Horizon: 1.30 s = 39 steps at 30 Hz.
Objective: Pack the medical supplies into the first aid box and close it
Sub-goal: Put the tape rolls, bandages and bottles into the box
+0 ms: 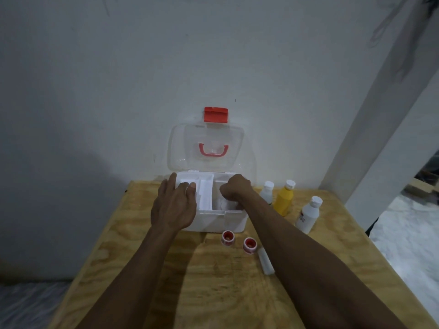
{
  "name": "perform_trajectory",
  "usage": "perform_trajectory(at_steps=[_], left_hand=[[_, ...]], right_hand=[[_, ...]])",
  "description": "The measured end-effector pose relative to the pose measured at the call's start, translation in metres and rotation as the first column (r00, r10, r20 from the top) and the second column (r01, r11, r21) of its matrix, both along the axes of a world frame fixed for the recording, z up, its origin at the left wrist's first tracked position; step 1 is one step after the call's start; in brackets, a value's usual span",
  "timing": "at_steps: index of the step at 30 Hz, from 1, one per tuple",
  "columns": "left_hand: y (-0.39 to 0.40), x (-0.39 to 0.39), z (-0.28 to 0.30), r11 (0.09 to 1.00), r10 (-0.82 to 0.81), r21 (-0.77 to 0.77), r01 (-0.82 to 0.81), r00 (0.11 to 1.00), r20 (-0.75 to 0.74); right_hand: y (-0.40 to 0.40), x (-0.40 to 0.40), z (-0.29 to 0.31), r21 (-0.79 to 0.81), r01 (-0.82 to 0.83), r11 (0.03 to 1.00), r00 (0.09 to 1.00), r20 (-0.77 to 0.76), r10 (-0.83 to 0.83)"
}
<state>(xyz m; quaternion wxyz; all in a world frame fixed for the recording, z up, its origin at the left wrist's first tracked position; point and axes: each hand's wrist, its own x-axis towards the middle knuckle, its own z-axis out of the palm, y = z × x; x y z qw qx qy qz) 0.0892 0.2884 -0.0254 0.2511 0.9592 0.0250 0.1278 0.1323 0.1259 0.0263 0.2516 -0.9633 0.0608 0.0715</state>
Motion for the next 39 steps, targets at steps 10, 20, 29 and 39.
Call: perform_trajectory(at_steps=[10, 20, 29, 39], left_hand=[[0.000, 0.000, -0.001, 1.000, 0.008, 0.021, -0.008, 1.000, -0.010], [0.000, 0.002, -0.003, 0.999, 0.009, 0.043, -0.009, 1.000, -0.004], [0.000, 0.002, -0.001, 0.999, 0.006, 0.040, -0.005, 1.000, -0.020], [-0.002, 0.000, 0.002, 0.999, 0.013, 0.035, -0.013, 1.000, -0.014]], right_hand=[[0.005, -0.010, 0.009, 0.440, 0.209, 0.873, 0.965, -0.236, -0.113], [0.024, -0.006, 0.005, 0.528, 0.161, 0.834, 0.959, -0.285, -0.004], [0.028, -0.005, 0.001, 0.607, 0.194, 0.771, 0.954, -0.300, -0.004], [0.027, -0.008, 0.003, 0.579, 0.163, 0.799, 0.963, -0.271, 0.001]])
